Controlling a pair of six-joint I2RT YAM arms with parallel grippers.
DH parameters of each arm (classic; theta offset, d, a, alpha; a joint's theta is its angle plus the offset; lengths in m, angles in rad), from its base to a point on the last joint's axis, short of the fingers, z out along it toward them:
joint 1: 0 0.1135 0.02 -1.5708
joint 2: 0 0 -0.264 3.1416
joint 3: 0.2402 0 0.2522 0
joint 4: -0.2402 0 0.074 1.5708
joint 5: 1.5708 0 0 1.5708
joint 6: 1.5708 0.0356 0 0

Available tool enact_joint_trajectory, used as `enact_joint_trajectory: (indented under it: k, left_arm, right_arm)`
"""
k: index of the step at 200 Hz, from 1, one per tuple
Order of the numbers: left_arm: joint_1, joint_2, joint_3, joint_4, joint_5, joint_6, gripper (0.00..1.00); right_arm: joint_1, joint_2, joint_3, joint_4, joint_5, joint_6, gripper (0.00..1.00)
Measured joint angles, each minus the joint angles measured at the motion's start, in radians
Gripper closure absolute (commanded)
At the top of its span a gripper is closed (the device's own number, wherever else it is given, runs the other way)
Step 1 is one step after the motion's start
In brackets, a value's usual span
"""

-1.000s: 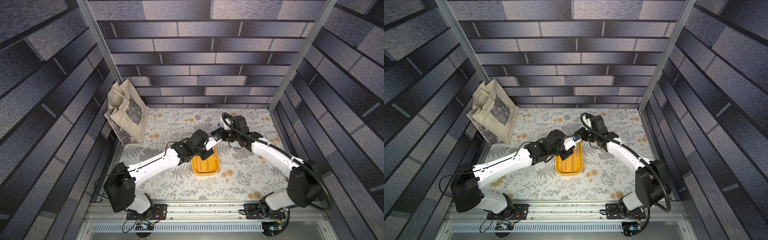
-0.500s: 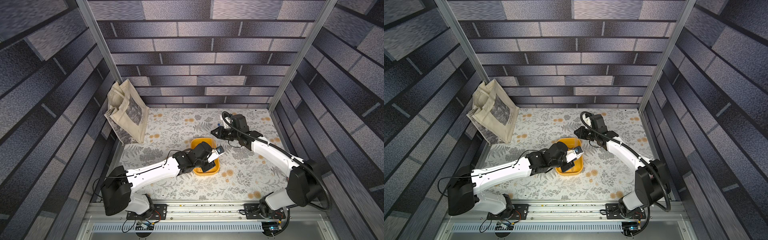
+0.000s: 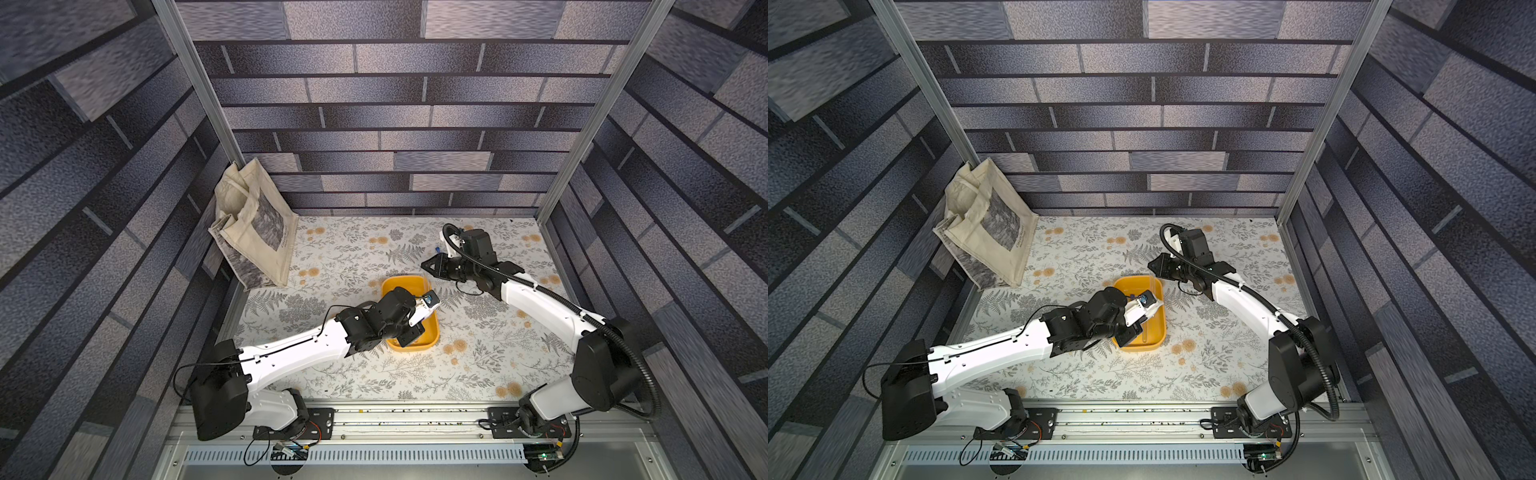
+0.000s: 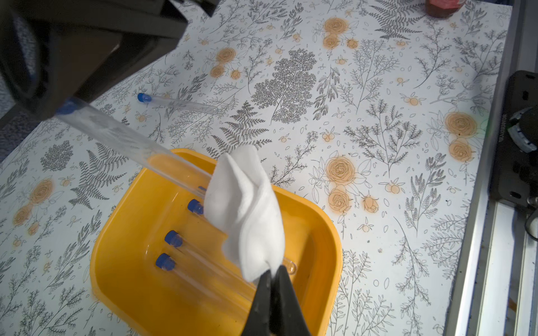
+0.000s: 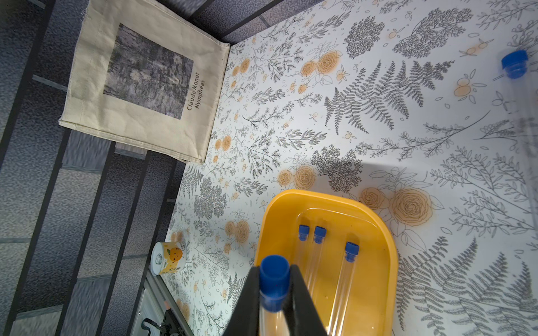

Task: Wipe the exteriors of test tubes
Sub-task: Wipe the dirt from the test tube.

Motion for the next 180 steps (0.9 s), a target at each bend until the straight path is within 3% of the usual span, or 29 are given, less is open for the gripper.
enact_joint_trajectory:
  k: [117,180]
  left_arm:
    - [0.177,0.129,0.15,0.013,0.034,-0.003,0.95]
    - [0.201,0.138,0.152,0.029,0.072,-0.003,0.94]
  right_arm:
    - [0.0,0.0,0.0,0.0,0.0,0.0,0.86]
    - [0.0,0.0,0.0,0.0,-0.008,0.0,0.85]
